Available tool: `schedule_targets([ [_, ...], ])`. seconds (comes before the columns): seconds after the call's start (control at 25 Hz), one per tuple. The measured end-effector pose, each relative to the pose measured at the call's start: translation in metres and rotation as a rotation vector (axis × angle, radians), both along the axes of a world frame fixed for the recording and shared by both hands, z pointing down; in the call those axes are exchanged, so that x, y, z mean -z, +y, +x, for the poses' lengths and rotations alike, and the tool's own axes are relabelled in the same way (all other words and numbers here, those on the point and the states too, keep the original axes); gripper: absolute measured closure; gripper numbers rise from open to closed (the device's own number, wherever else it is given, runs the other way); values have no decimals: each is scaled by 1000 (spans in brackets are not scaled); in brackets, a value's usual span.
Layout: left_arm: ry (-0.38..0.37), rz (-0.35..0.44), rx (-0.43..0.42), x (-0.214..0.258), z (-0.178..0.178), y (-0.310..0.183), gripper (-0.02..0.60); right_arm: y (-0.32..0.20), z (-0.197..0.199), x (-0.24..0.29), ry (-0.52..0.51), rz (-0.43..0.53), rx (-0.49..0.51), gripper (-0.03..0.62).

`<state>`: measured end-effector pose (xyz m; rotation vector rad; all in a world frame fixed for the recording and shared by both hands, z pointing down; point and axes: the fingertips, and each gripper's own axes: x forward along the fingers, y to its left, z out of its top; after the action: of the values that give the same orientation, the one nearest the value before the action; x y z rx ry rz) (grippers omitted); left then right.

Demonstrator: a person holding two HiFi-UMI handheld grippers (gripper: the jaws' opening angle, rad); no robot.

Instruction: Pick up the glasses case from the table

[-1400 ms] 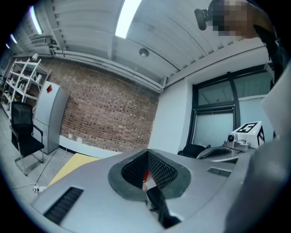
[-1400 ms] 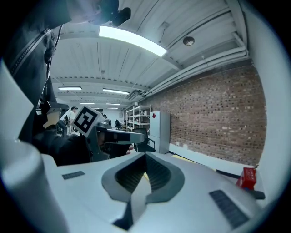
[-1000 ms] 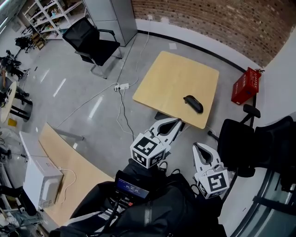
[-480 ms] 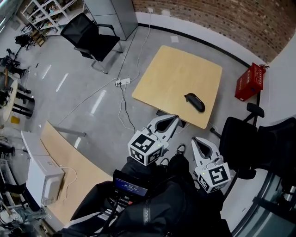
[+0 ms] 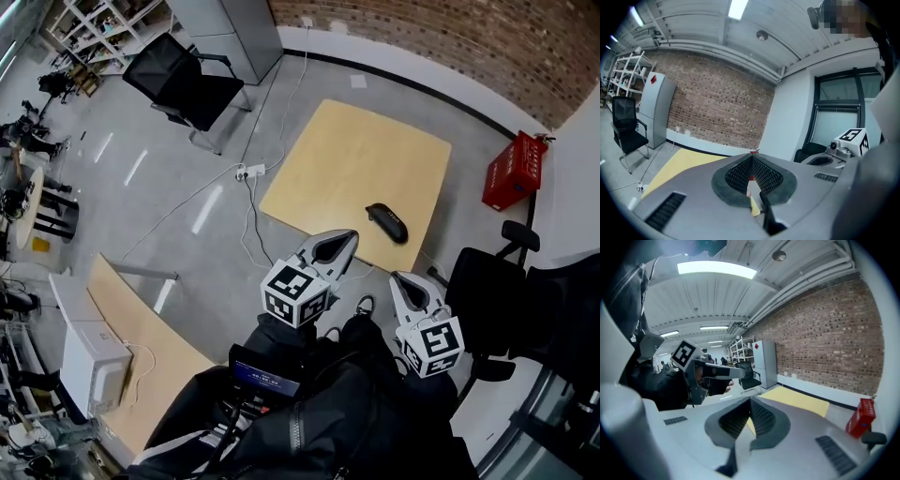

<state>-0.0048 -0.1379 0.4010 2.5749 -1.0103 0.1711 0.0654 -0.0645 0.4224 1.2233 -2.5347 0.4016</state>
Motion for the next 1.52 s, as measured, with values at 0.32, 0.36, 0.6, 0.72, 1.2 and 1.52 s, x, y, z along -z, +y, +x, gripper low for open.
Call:
schedule_targets([
  [0.32, -120, -147, 16, -63, 32, -41, 583, -47, 56, -57, 2, -120, -32, 588],
  [0.36, -133, -164, 20, -71, 34, -45, 583, -52, 61, -65, 3, -134, -32, 588],
  [0.6, -191, -267, 44, -112, 38, -59, 583, -76, 78, -109, 9, -208, -23, 588],
  [0.72, -215, -331, 62, -134, 31, -61, 583, -85, 78, -134, 21, -250, -12, 588],
  [1.2, -197, -481, 86, -203, -1, -82, 583, -125, 63, -237, 167, -415, 48, 586],
  [1.52, -191, -540, 80, -233, -22, -89, 583, -158, 65, -279, 256, -452, 32, 531],
])
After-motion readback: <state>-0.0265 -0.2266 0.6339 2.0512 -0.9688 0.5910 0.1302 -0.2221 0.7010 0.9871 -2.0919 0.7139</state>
